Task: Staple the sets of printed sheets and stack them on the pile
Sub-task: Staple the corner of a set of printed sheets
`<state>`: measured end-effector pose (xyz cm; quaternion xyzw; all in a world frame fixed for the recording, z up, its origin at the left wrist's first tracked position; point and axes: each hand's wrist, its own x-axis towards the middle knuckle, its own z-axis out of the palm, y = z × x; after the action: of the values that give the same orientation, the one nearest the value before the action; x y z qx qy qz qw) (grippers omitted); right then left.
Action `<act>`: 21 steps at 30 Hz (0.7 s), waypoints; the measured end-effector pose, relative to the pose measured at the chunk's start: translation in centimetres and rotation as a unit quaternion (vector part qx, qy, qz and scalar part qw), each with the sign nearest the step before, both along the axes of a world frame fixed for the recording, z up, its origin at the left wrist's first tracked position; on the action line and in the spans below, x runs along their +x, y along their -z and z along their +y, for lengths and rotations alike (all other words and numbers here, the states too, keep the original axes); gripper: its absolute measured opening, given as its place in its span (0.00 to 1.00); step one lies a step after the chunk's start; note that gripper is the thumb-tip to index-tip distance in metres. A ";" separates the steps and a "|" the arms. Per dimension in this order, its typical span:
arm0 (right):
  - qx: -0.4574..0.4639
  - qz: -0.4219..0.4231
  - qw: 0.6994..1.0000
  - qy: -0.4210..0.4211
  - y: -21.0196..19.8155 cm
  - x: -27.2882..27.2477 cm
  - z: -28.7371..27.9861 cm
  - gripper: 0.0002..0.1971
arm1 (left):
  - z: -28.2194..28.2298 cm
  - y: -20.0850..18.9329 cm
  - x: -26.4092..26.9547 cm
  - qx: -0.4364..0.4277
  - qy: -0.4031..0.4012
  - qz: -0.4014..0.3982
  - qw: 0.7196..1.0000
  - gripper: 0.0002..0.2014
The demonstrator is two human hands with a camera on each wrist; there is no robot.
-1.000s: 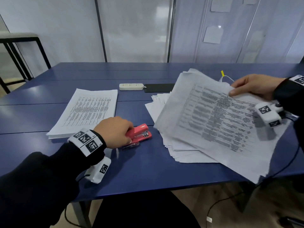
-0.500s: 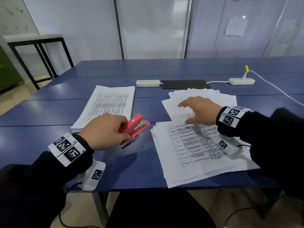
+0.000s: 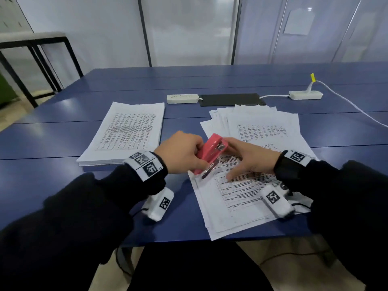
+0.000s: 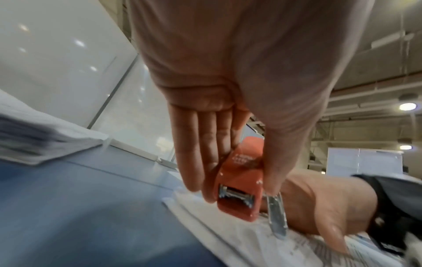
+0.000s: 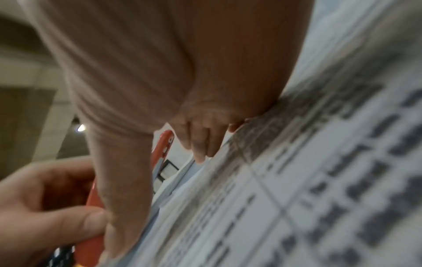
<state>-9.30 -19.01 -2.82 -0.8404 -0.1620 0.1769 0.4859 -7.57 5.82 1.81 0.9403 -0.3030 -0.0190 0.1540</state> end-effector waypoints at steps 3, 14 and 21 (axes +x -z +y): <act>0.125 0.032 0.989 0.073 0.8 0.2 -0.9 0.58 | -2.0 0.1 0.9 0.003 0.012 0.008 1.000 0.16; 0.116 0.010 0.991 0.068 0.7 0.0 -1.5 0.36 | -4.3 1.0 0.6 0.123 0.071 -0.036 0.989 0.17; 0.052 0.005 0.997 0.063 0.9 0.4 -1.0 0.34 | -4.5 0.6 0.9 0.182 0.106 -0.019 0.977 0.13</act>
<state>-8.91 -20.02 -3.67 -0.8218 -0.1152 0.1412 0.5399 -6.68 1.34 1.26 0.9153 -0.3952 -0.0721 -0.0281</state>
